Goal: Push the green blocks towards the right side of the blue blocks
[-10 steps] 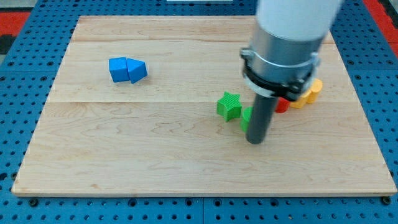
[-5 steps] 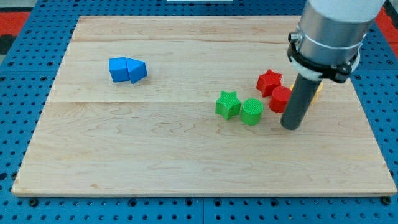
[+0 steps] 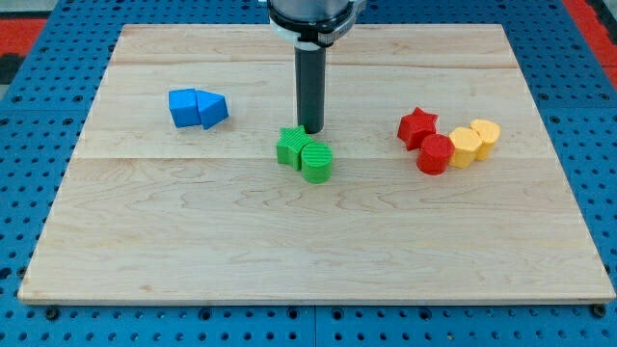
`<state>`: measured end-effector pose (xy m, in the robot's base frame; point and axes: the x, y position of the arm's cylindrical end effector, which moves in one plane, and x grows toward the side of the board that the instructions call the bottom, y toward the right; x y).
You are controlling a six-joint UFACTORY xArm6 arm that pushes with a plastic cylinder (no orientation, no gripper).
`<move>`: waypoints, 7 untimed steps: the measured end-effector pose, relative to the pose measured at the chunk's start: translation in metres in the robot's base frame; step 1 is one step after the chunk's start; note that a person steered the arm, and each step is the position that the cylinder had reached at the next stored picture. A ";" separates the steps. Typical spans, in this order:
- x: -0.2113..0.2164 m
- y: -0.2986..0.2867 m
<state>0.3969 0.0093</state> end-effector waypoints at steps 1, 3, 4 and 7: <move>0.037 0.055; 0.076 -0.020; 0.050 -0.045; 0.056 0.018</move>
<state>0.4527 0.0270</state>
